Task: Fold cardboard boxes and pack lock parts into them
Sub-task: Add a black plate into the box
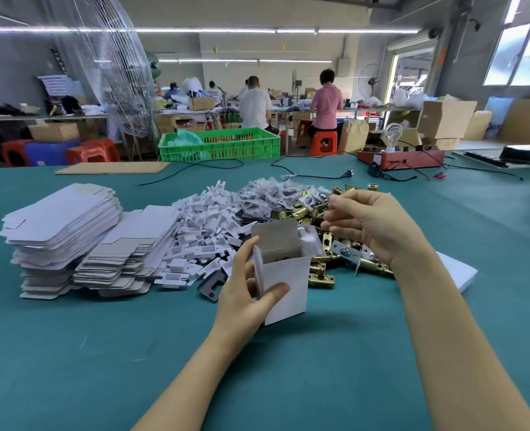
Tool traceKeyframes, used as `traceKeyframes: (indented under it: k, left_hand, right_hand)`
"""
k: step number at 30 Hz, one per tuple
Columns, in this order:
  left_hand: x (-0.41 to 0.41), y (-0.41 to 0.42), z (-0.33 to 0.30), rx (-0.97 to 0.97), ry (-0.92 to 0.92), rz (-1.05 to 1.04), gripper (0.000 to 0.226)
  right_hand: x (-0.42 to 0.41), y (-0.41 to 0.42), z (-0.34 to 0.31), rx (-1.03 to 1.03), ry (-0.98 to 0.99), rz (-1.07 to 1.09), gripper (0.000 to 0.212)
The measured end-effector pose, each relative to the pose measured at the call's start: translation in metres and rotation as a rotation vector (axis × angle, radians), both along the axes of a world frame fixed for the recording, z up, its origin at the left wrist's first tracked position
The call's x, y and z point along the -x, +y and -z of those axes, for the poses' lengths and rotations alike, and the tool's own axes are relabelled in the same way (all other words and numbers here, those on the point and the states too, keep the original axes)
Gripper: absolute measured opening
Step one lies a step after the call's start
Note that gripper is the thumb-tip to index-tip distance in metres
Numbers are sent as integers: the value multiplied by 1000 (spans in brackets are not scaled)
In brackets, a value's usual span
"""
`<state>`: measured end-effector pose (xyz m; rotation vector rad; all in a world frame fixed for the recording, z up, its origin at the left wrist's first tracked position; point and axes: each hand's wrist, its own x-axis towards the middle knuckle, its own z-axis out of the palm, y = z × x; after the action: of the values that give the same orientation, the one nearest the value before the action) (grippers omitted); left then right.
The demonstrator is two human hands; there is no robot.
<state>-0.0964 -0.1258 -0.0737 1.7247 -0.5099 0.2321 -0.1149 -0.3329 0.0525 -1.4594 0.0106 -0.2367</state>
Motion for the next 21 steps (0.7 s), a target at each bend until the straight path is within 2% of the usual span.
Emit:
traceKeyframes:
  k: [6, 9, 11, 14, 16, 21]
  left_hand:
    - [-3, 1, 2, 10, -11, 13, 80]
    - [-4, 1, 3, 26, -7, 21, 79]
    - [-4, 1, 2, 35, 1, 23, 79]
    - [-3, 0, 0, 45, 13, 19, 79]
    - [-3, -1, 0, 49, 13, 15, 79]
    - [-4, 0, 1, 54, 2, 16, 80]
  right_hand:
    - [-6, 3, 4, 271, 96, -30, 16]
    - [-12, -13, 14, 643, 177, 67, 6]
    - [-16, -25, 26, 877, 336, 86, 7]
    - [-21, -28, 50, 928, 581, 40, 27]
    - [-25, -23, 63, 993, 673, 35, 34]
    - [-27, -28, 64, 990, 709, -45, 31]
